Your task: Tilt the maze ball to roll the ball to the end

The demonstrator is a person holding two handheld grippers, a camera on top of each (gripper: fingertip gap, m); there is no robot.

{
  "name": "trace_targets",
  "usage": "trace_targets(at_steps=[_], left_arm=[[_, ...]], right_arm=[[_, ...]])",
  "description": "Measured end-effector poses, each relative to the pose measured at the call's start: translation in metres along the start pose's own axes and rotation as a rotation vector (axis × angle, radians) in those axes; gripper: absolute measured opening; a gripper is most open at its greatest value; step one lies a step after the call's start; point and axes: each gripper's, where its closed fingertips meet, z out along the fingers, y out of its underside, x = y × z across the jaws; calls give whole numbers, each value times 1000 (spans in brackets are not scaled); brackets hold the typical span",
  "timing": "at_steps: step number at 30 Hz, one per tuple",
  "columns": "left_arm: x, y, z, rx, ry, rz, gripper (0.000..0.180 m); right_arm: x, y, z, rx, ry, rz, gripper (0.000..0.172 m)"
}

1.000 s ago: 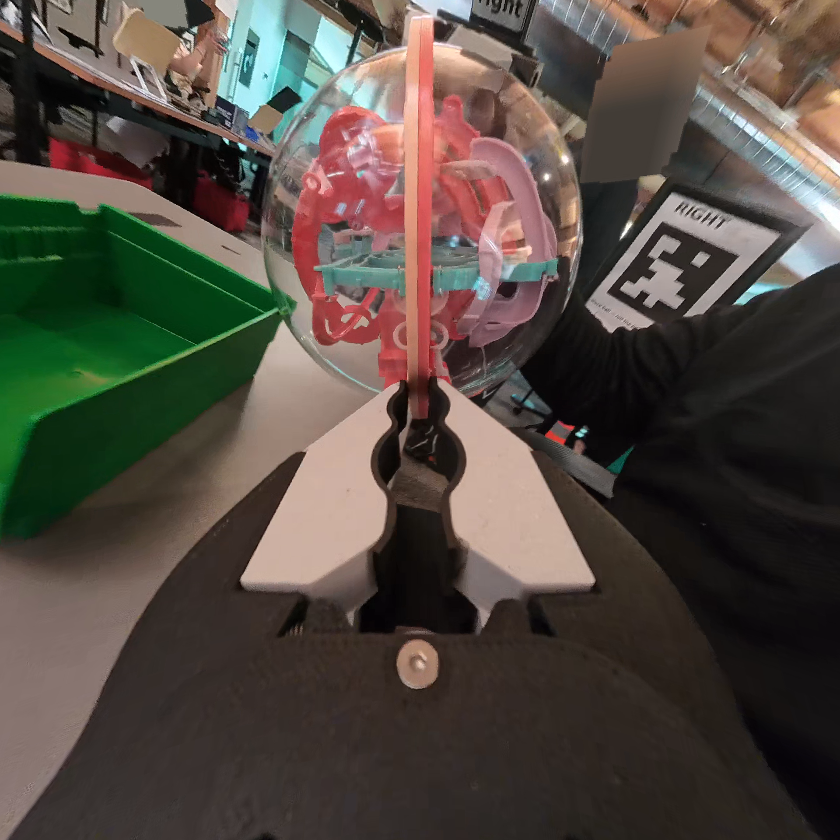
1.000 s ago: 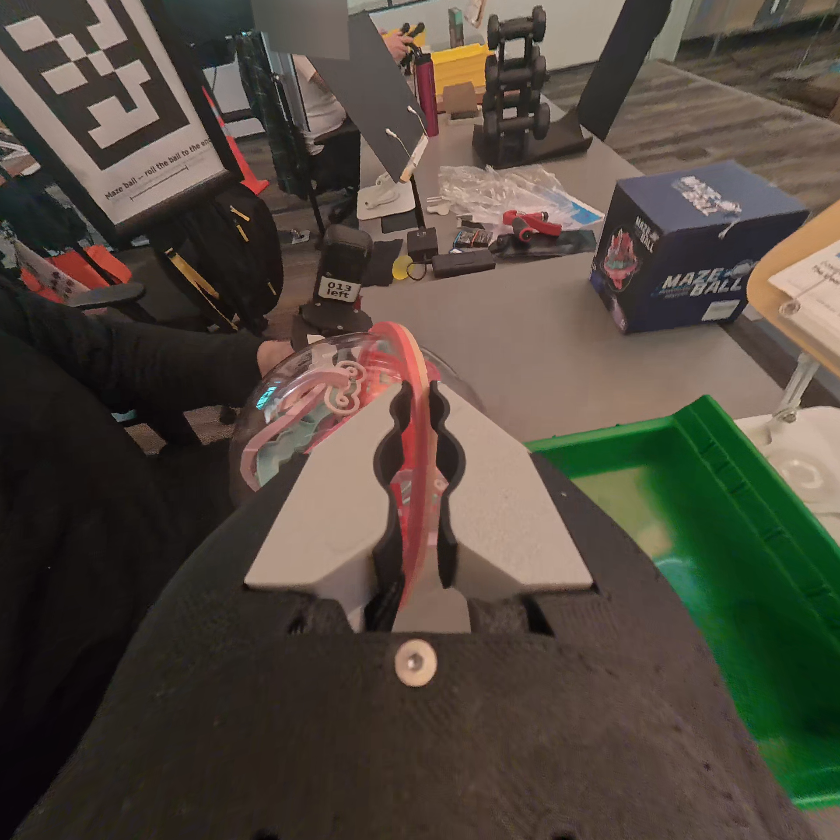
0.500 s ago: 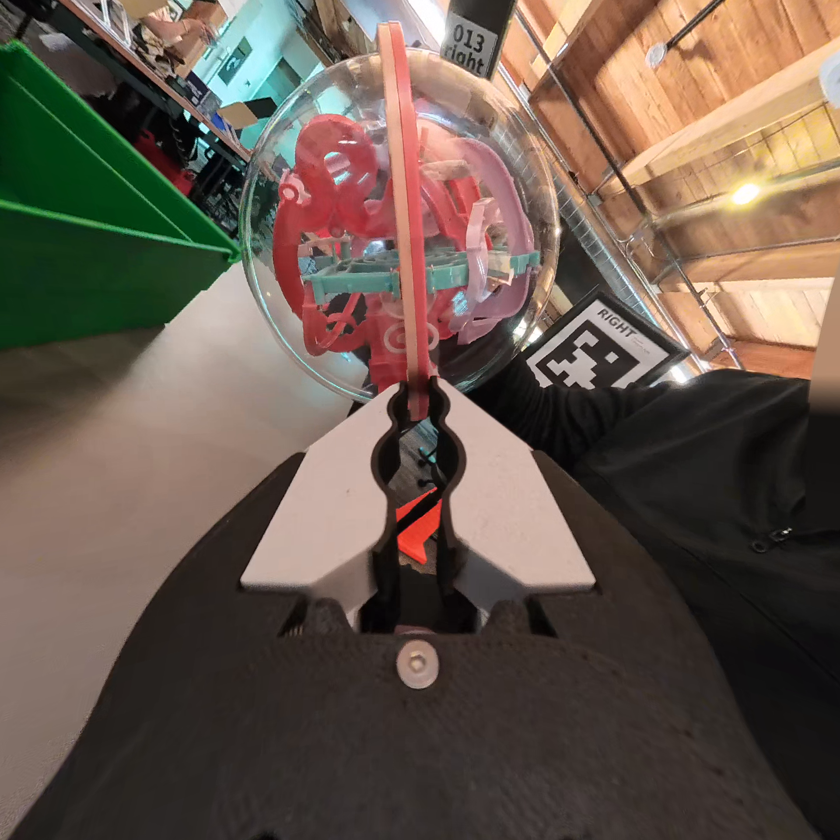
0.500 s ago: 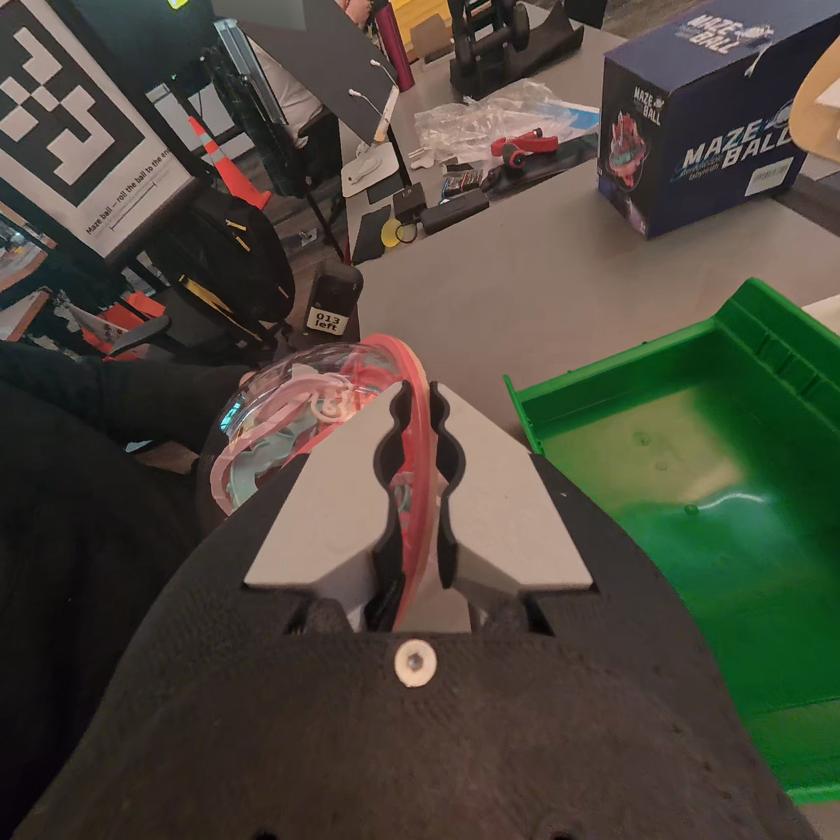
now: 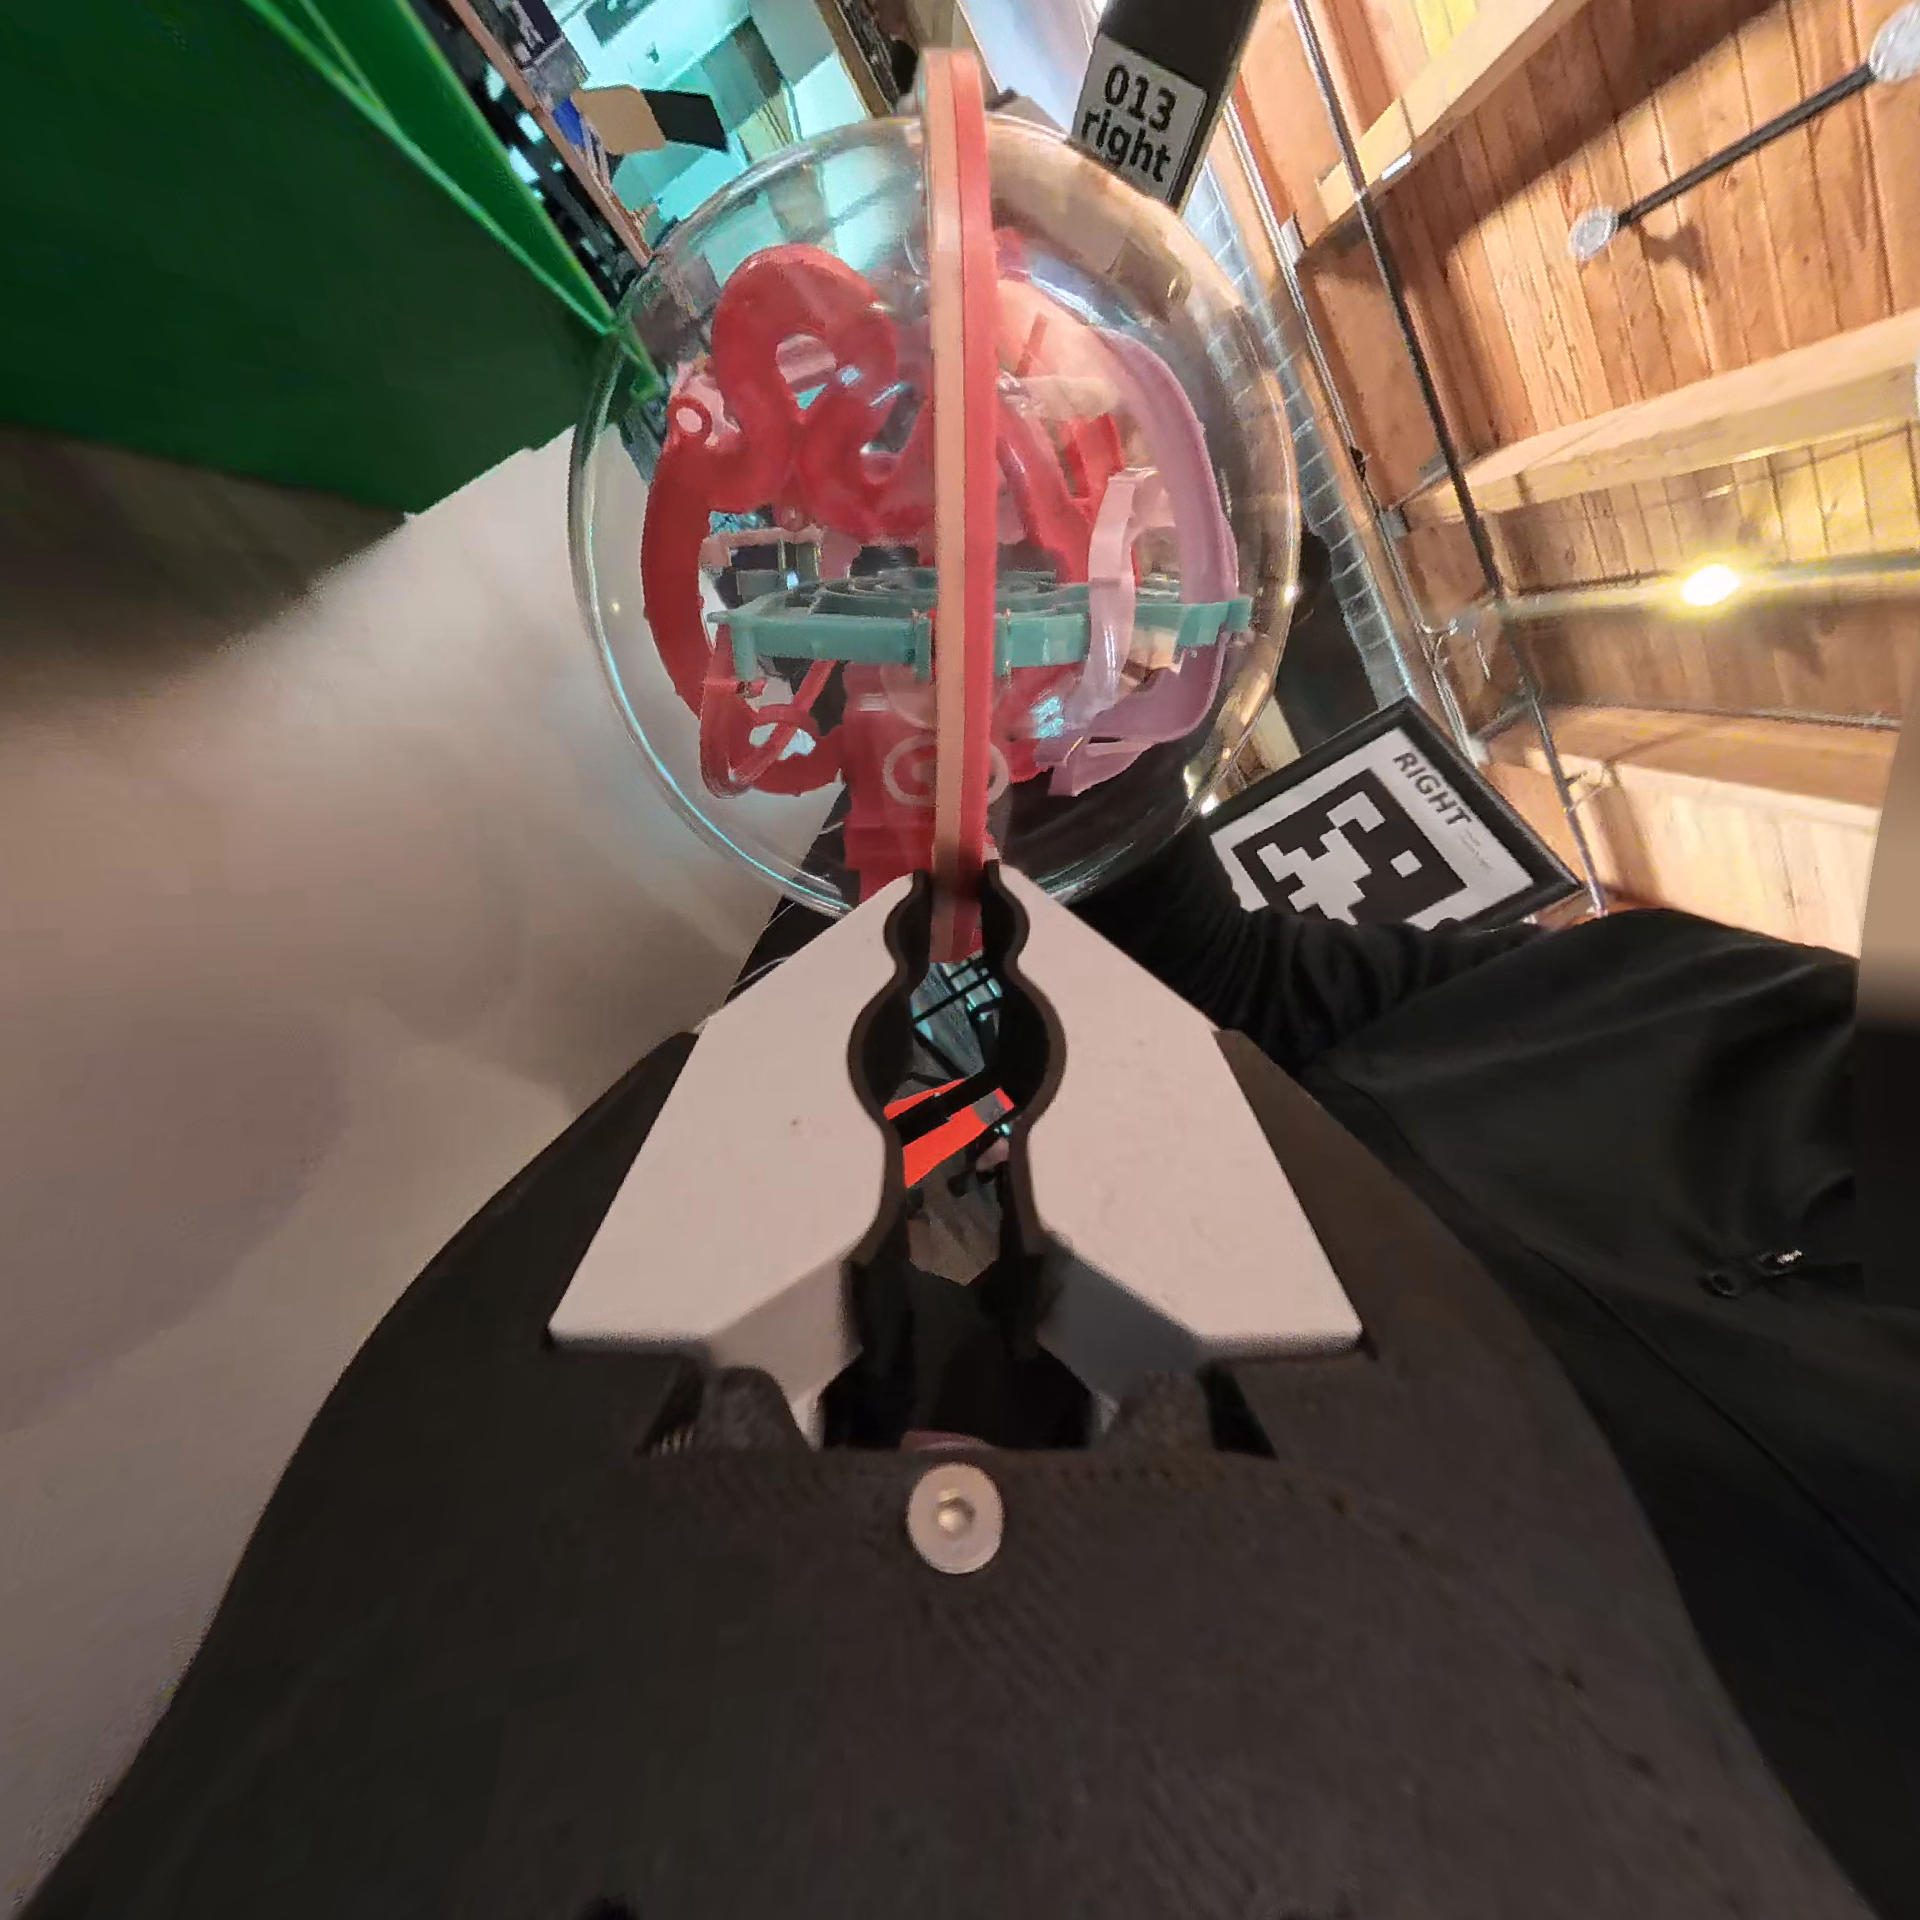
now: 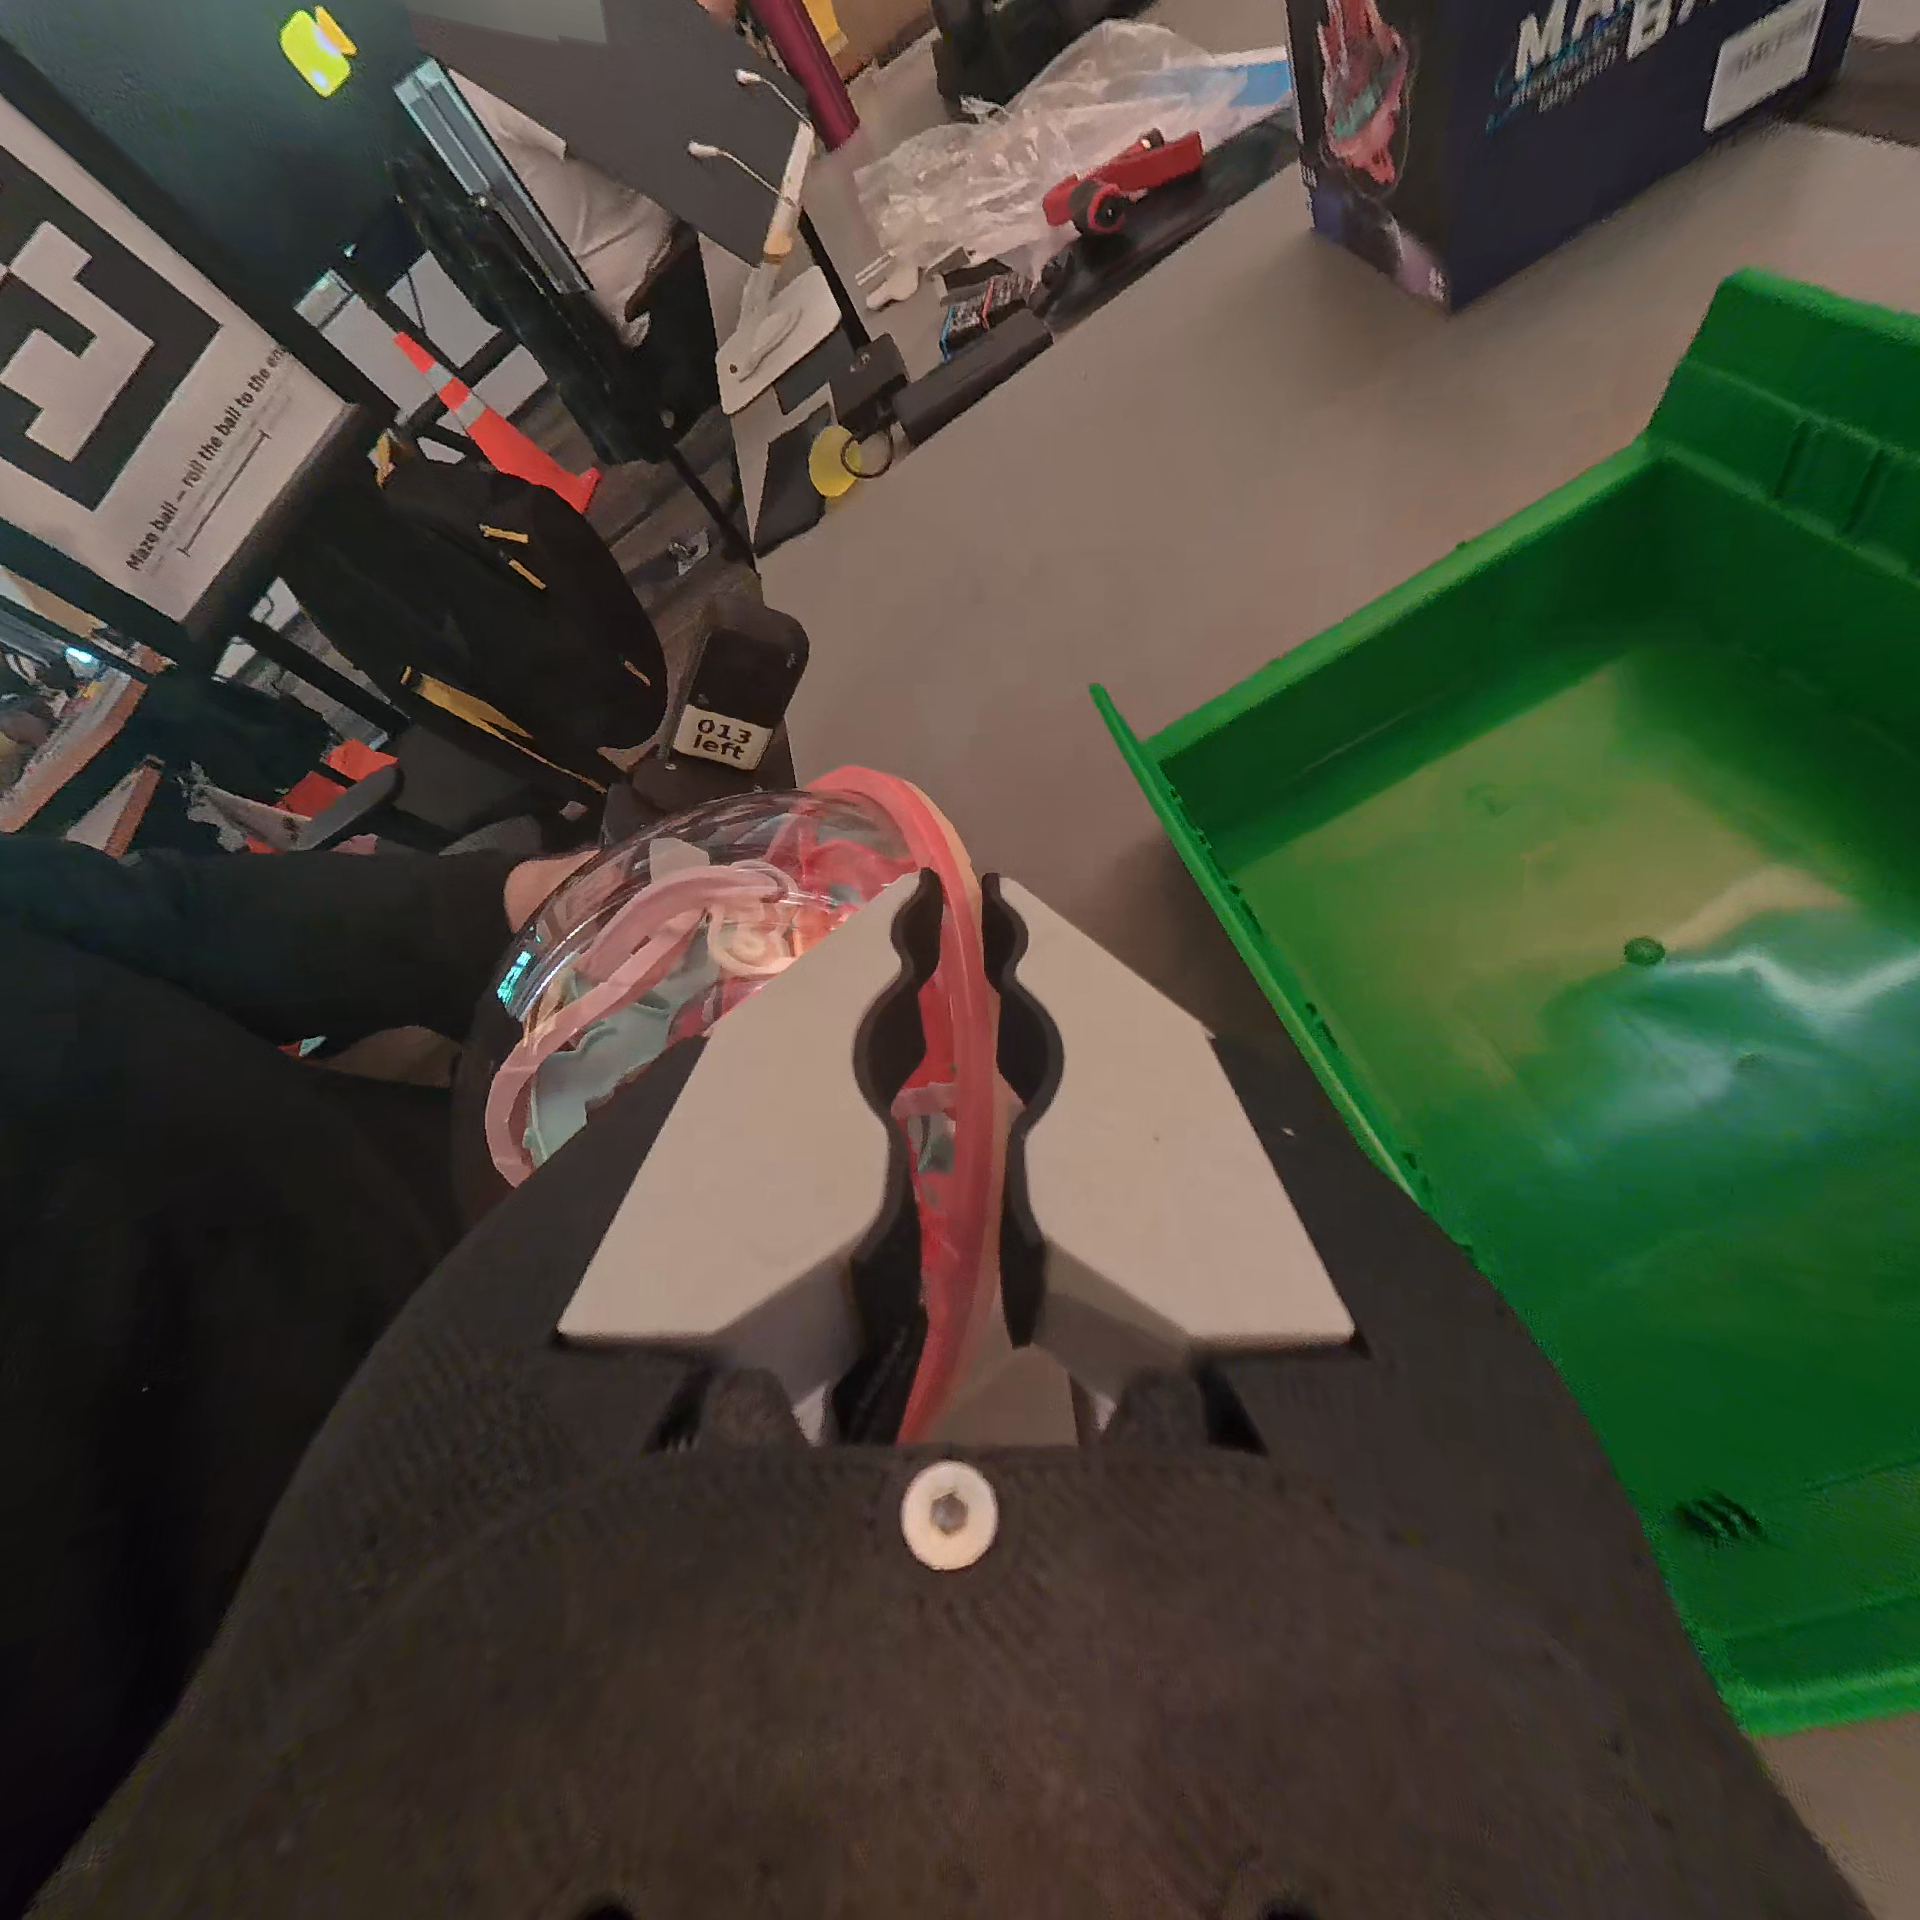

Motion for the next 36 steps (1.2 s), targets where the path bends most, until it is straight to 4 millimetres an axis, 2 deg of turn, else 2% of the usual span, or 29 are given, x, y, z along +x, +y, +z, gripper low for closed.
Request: trace_targets(at_steps=[14, 28, 36], left_arm=[[-25, 10, -1, 90, -33, -145, 6], [-41, 22, 1, 70, -83, -318, 7], [-43, 17, 3, 69, -99, -356, 7]], right_arm=[[29, 37, 2, 37, 36, 154, 6], [55, 79, 4, 13, 90, 322, 6], [63, 82, 4, -11, 100, 365, 6]])
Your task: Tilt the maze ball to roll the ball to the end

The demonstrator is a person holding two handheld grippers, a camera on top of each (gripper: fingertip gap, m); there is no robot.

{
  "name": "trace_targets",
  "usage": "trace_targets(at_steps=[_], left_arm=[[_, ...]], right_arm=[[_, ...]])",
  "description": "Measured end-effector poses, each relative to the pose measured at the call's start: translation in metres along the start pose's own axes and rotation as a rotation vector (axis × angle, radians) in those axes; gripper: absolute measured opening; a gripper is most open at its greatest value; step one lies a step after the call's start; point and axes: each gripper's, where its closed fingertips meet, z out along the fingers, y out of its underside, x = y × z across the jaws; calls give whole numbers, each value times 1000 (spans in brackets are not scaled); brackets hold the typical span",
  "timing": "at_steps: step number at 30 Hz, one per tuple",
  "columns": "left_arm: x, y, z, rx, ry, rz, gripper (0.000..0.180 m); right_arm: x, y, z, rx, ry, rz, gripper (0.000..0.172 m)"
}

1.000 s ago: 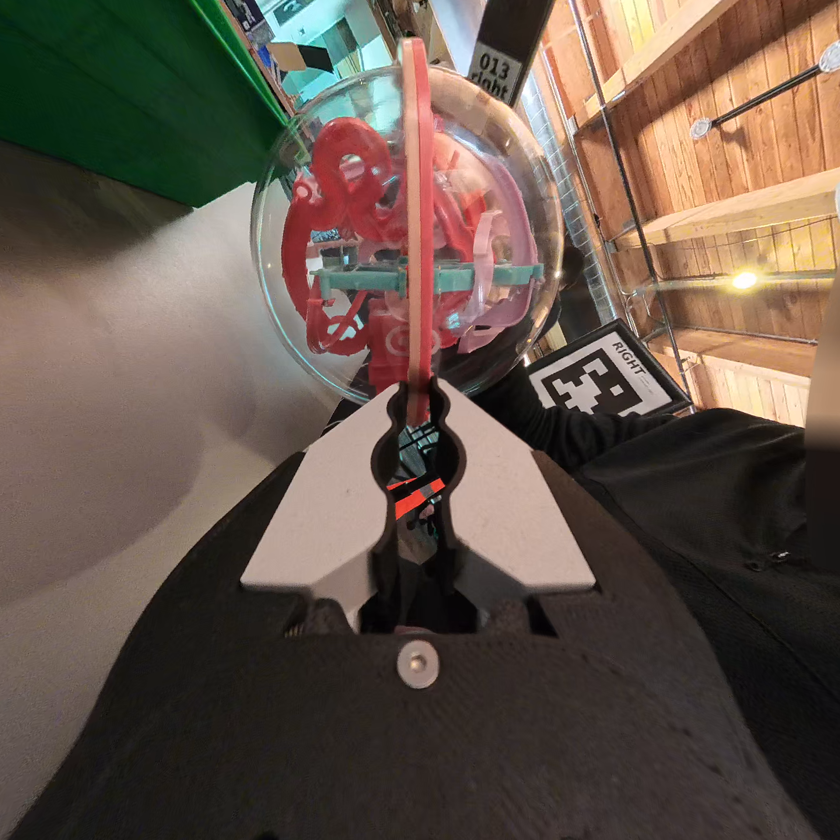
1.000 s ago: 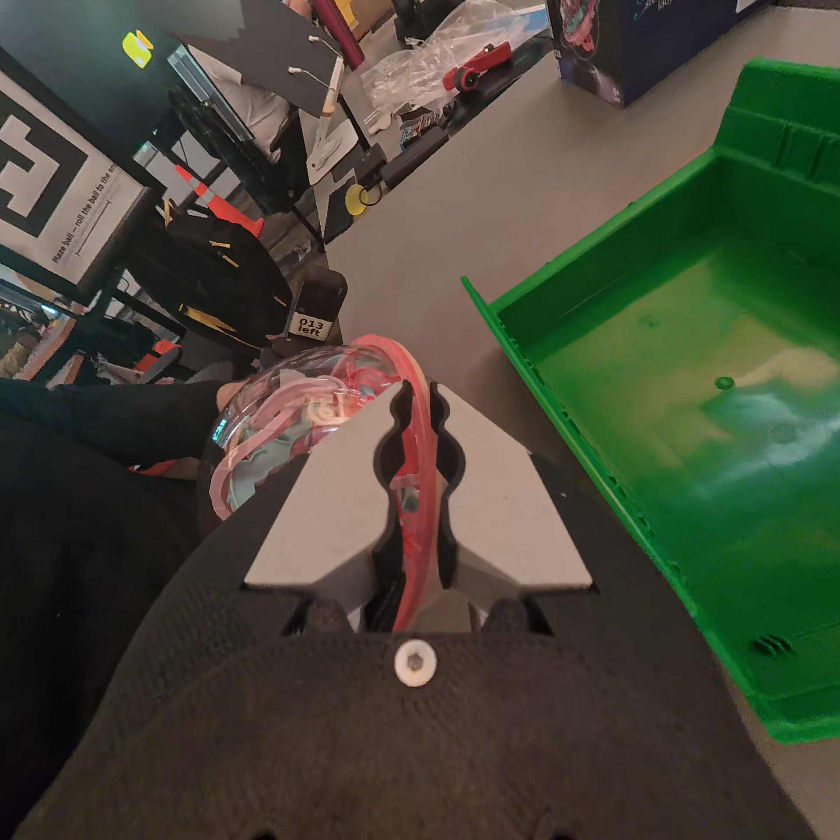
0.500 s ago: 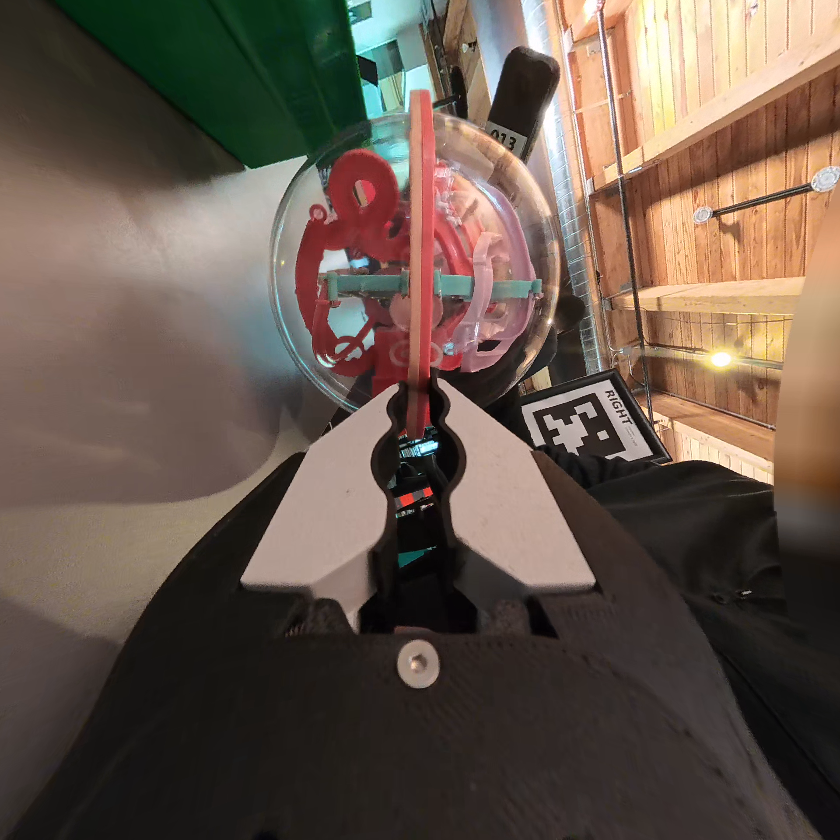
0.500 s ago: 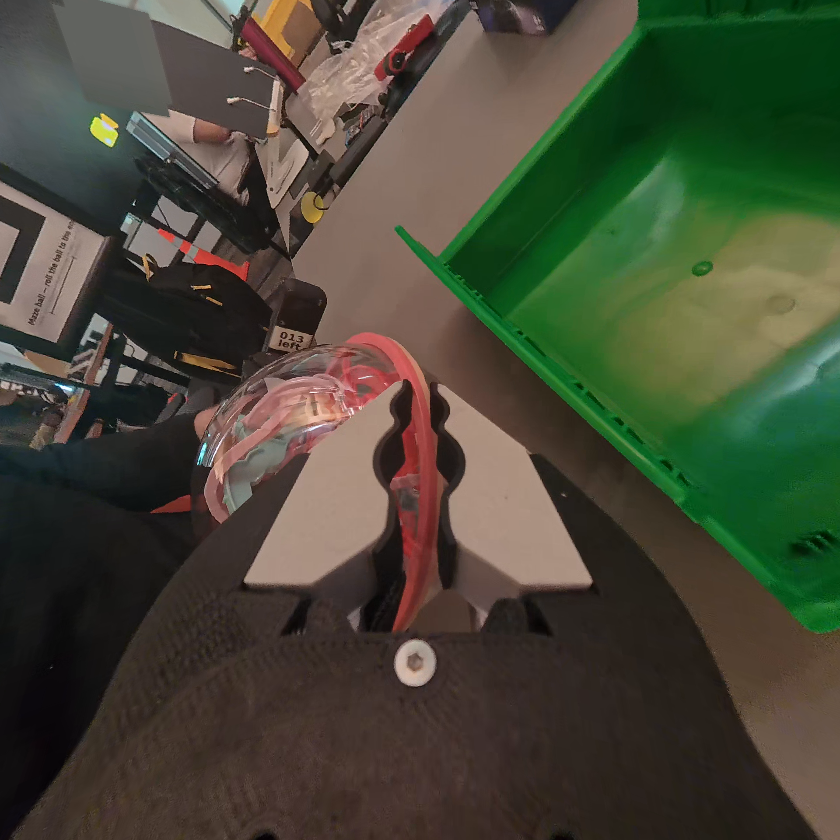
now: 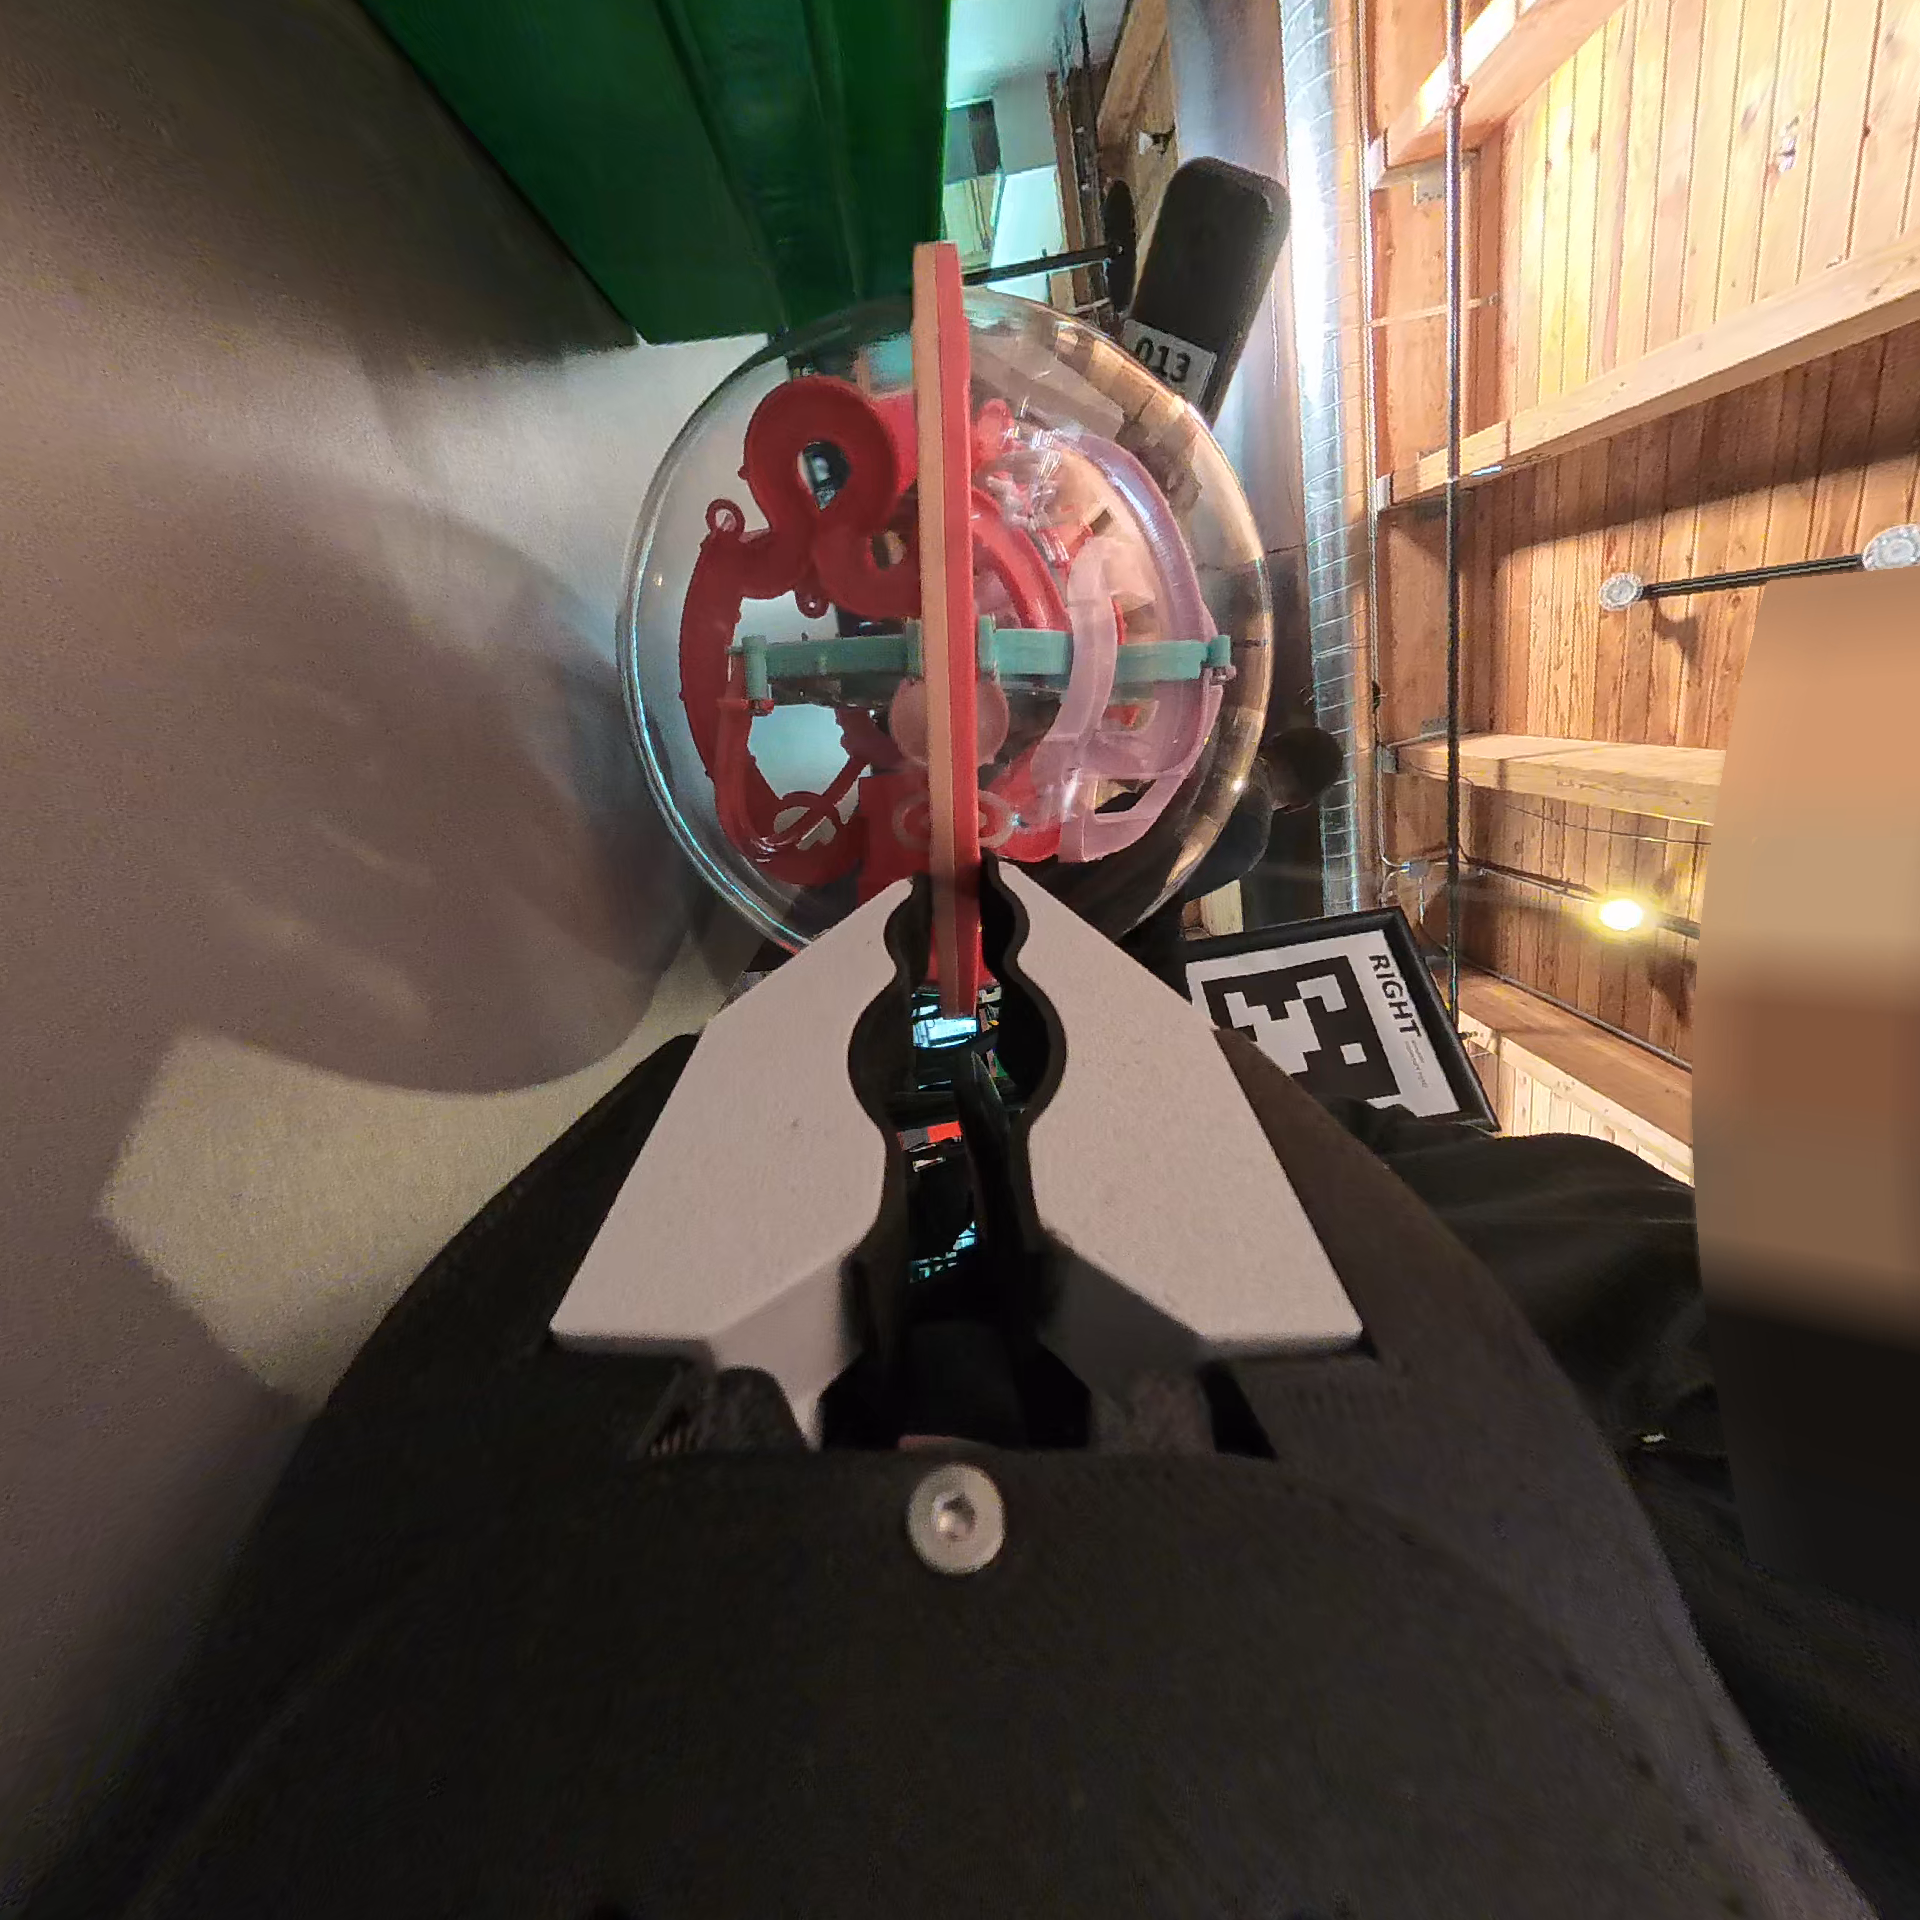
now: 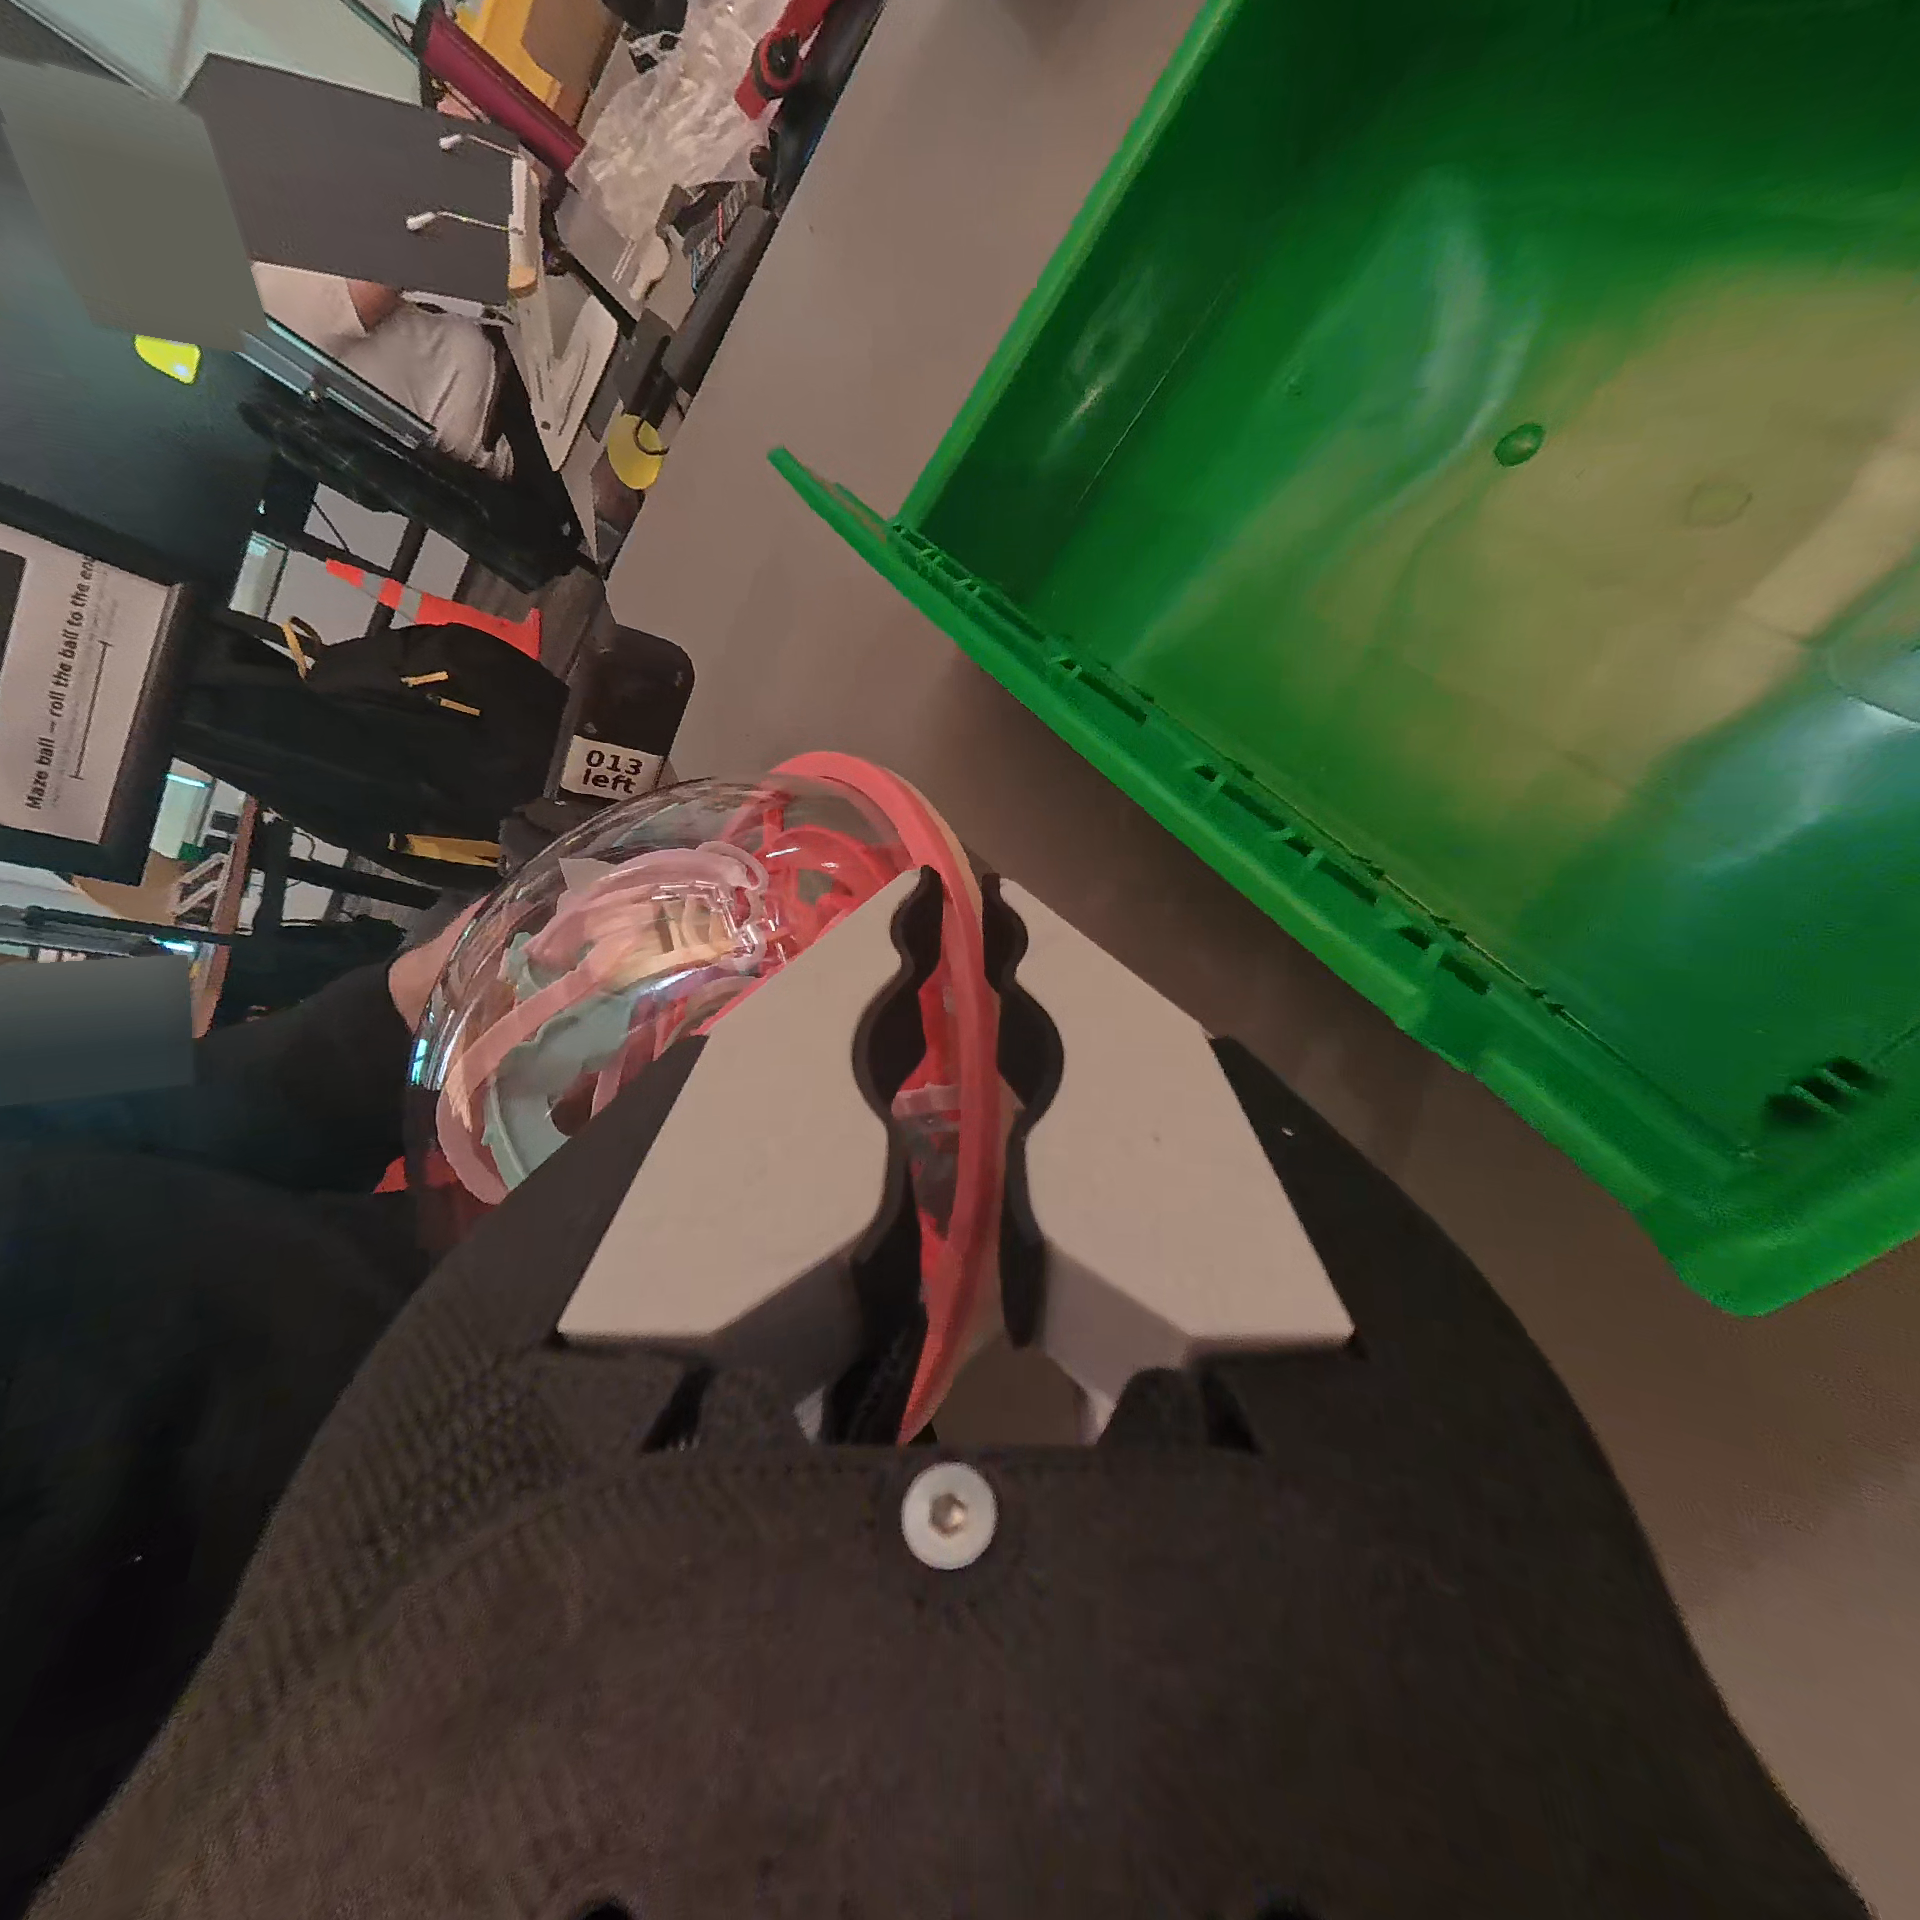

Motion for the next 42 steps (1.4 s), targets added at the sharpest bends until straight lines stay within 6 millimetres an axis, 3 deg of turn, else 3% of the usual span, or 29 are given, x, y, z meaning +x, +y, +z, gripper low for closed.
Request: trace_targets(at_steps=[18, 42], left_arm=[[9, -38, -10, 68, 3, 50, 7], [-3, -63, -21, 103, -41, 78, 7]], right_arm=[[19, 18, -1, 19, 50, 35, 0], [7, 25, -5, 86, -23, 49, 0]])
